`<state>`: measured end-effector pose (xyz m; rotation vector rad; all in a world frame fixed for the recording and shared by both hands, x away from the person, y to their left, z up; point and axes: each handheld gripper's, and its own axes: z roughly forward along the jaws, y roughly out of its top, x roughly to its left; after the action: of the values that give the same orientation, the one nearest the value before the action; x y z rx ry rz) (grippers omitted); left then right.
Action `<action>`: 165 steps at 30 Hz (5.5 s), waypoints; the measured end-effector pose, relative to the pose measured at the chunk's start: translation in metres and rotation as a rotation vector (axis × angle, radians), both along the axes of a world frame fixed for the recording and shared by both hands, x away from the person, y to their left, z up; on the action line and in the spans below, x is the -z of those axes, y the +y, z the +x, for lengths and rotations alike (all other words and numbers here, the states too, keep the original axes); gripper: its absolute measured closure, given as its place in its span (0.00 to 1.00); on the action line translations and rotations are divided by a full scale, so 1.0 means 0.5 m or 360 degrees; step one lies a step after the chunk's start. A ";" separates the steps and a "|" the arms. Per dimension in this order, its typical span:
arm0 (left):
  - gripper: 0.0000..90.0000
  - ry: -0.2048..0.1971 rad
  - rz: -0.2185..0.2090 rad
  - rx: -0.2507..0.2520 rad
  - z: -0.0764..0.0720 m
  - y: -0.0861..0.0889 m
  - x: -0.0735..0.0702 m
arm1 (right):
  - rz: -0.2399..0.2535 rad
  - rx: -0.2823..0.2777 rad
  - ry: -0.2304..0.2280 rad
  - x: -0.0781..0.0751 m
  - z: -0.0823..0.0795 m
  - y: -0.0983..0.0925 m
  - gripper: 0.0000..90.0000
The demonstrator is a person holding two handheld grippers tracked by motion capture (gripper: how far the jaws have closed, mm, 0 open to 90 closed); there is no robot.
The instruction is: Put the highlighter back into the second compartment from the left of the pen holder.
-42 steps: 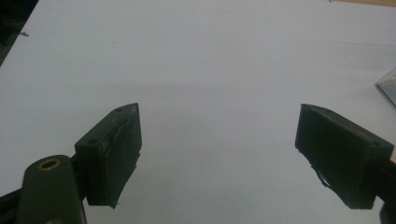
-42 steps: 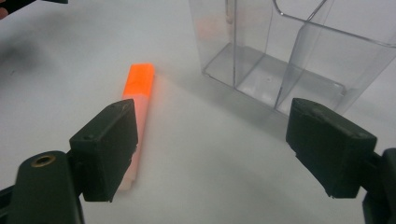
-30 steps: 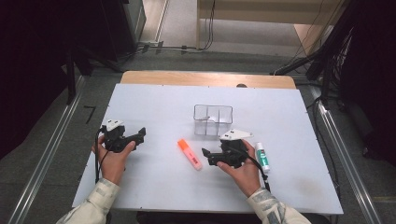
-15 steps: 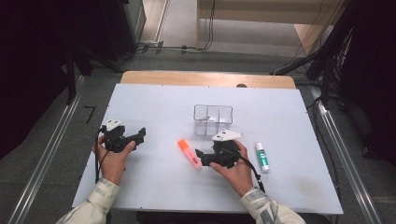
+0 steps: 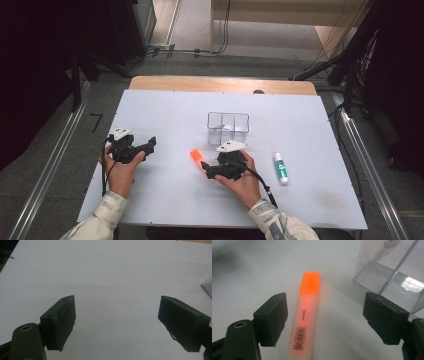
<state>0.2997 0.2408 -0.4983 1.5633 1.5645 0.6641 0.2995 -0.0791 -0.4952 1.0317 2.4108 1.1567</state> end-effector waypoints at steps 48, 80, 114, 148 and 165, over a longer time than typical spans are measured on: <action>0.17 -0.0004 -0.0006 0.0006 0.001 0.001 0.000 | -0.0179 -0.0041 -0.0060 0.048 0.032 0.096 0.37; 0.17 -0.0002 -0.0005 0.0016 0.002 -0.003 0.001 | -0.0177 -0.0082 -0.0091 0.048 0.031 0.102 0.72; 0.17 -0.0004 -0.0006 0.0012 0.001 0.000 0.000 | 0.0016 -0.0036 -0.0110 -0.039 0.014 0.025 0.72; 0.17 -0.0001 -0.0014 0.0011 0.003 -0.003 0.002 | 0.0105 0.0176 -0.0252 -0.183 0.047 -0.116 0.72; 0.17 -0.0007 -0.0023 0.0006 0.003 -0.003 0.002 | 0.0142 0.0261 -0.0239 -0.189 0.124 -0.089 0.72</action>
<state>0.3014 0.2393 -0.4992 1.5530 1.5595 0.6521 0.3616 -0.1234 -0.4008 1.1039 2.1345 1.2463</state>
